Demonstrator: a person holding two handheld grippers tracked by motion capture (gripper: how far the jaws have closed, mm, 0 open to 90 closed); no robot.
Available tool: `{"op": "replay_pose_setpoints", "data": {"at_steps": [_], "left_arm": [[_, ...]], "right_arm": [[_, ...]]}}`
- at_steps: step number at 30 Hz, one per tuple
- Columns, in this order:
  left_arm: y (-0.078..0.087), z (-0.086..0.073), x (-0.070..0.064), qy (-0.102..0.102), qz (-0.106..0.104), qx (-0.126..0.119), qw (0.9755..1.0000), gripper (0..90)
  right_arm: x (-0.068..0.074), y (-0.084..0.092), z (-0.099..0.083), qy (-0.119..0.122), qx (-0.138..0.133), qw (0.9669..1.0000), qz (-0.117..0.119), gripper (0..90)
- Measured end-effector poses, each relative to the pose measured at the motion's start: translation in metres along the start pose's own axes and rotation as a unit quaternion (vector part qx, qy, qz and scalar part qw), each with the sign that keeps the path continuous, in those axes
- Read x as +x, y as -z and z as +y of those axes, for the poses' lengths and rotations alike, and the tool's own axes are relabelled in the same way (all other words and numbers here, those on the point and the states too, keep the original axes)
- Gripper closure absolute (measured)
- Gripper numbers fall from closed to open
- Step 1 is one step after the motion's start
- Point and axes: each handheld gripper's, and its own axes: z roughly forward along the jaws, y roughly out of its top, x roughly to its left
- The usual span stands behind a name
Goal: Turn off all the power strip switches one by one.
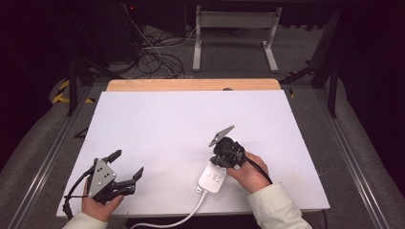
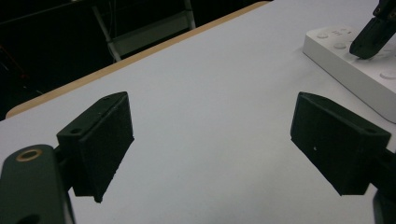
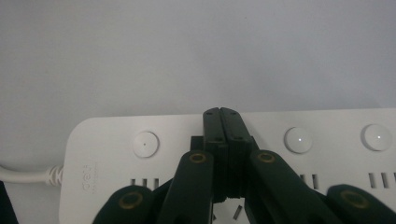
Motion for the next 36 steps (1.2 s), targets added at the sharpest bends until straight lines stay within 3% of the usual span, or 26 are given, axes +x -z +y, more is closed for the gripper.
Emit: {"op": "replay_pose_setpoints", "data": {"at_steps": [36], "left_arm": [[-0.0002,0.0004,-0.0015,-0.002,0.001,0.001,1.0,13.9]], "right_arm": [[0.0021,-0.0033,-0.0015,-0.008,0.005,0.9999,-0.01,90.0]]}}
